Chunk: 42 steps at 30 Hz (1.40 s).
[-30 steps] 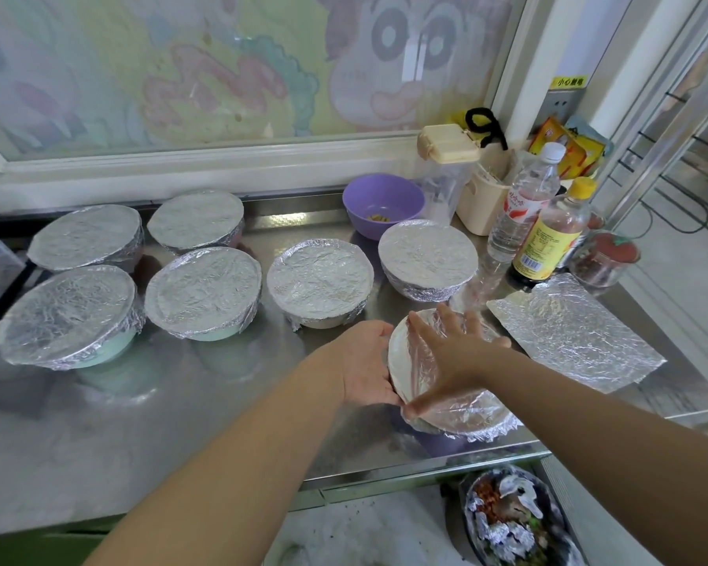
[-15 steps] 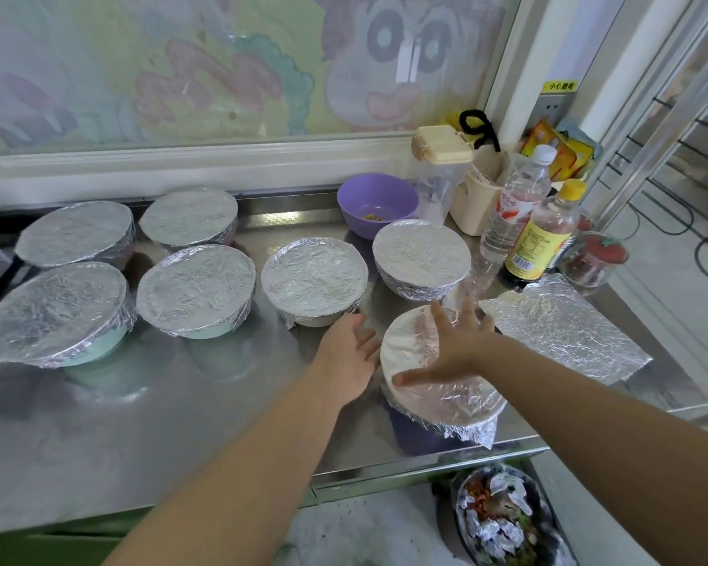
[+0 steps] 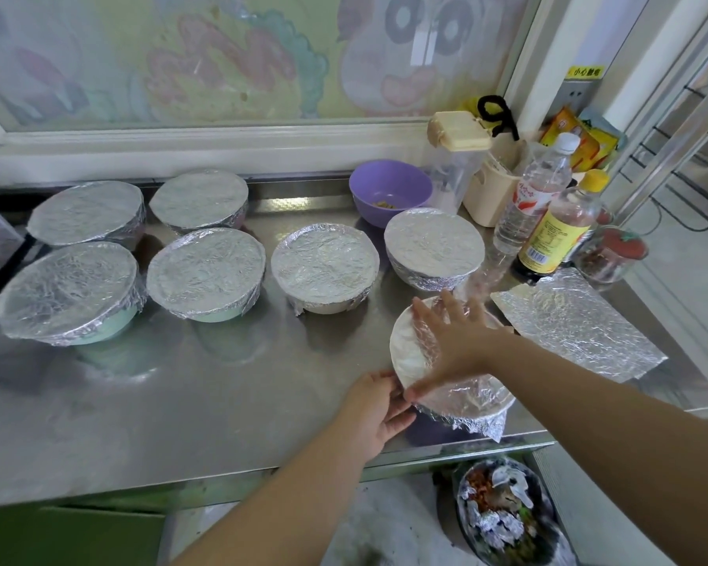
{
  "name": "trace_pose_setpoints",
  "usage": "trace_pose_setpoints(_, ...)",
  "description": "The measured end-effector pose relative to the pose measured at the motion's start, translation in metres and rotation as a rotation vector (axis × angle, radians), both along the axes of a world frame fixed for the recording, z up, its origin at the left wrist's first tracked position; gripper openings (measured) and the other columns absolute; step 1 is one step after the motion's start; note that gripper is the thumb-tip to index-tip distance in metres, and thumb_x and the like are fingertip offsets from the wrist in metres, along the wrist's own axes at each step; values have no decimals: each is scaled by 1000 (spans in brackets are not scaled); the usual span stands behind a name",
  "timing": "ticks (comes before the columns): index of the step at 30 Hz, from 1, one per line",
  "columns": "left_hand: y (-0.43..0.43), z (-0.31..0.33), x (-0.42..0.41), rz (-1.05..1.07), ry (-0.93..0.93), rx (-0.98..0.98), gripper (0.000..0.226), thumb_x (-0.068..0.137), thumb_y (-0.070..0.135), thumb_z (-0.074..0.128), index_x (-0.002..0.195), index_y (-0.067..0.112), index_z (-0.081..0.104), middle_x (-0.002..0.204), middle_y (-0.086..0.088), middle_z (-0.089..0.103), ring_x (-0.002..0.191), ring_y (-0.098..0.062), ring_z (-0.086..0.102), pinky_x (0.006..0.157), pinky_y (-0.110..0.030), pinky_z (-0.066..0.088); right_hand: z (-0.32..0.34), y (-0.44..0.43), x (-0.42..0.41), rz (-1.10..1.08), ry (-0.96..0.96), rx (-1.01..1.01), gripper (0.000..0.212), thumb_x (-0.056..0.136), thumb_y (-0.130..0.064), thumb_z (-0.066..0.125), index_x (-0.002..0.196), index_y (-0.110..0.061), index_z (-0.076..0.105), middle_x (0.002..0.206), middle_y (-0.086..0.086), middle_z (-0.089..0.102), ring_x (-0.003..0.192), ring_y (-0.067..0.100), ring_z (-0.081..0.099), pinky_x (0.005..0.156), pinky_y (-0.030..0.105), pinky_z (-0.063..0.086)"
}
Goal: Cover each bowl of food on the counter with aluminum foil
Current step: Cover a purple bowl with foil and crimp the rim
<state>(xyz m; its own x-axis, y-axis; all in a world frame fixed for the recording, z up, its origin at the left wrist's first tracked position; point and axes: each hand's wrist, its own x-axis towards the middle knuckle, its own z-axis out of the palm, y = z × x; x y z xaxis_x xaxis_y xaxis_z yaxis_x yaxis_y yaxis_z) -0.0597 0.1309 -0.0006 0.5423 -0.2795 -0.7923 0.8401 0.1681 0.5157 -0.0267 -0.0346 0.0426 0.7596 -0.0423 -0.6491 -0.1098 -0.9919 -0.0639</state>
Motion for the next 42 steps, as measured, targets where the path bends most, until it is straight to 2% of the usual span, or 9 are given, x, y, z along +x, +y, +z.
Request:
trace_pose_setpoints(9,-13,11,13,195,111,-74,33,94,-1,38,114,-7,64,108,-22,71,81,-27,67,59,-31,59,7,5,-5,-17,-26,-10,153,44,-91,74,148,-50,-30,162,-1,-36,146,45,-31,107,85,5)
trace_pose_setpoints(14,-17,16,29,106,172,-295,63,95,51,33,131,7,61,124,-19,67,113,-38,66,103,-52,48,8,6,-6,-18,-33,-18,151,47,-89,74,149,-48,-30,162,0,-35,147,45,-30,105,86,6)
trace_pose_setpoints(18,-9,33,34,-105,140,-482,92,90,80,22,125,7,65,121,-21,68,104,-39,69,76,-48,60,7,7,-6,-7,-47,-28,152,46,-90,73,149,-48,-31,162,0,-36,147,46,-28,101,89,4)
trace_pose_setpoints(24,-11,36,43,-235,69,-390,92,93,77,13,103,15,80,122,-13,70,102,-29,71,82,-41,57,5,7,-5,-10,-49,-19,153,45,-91,72,149,-47,-31,162,1,-37,147,46,-29,100,89,3)
trace_pose_setpoints(28,-12,31,48,-258,80,-439,87,95,76,19,113,12,75,118,-14,71,103,-32,71,76,-42,59,4,8,-7,-30,-59,-20,154,44,-91,73,149,-47,-31,162,1,-36,147,46,-28,100,90,4)
trace_pose_setpoints(34,-16,40,62,-26,65,-202,47,101,51,38,98,13,65,91,-16,73,88,-33,68,78,-42,54,1,11,-8,-239,-69,10,152,46,-97,64,151,-42,-30,161,7,-37,147,52,-23,107,84,11)
trace_pose_setpoints(36,-14,40,69,121,21,-187,33,100,47,47,94,17,58,97,-14,66,90,-33,63,80,-43,51,7,4,-8,-284,-35,16,152,47,-98,61,150,-39,-33,160,12,-38,148,53,-20,115,76,11)
trace_pose_setpoints(40,-7,22,73,255,-87,-172,29,102,38,48,121,17,57,127,-10,59,123,-26,55,108,-40,42,17,-4,-4,-176,-70,-23,157,36,-100,59,149,-43,-34,158,8,-41,149,47,-23,110,82,8)
trace_pose_setpoints(42,-1,6,66,271,-118,-93,31,101,29,51,127,13,59,121,-8,63,116,-25,57,99,-37,46,15,0,-1,-72,-87,10,153,40,-97,64,148,-47,-33,157,1,-42,146,43,-32,106,85,3)
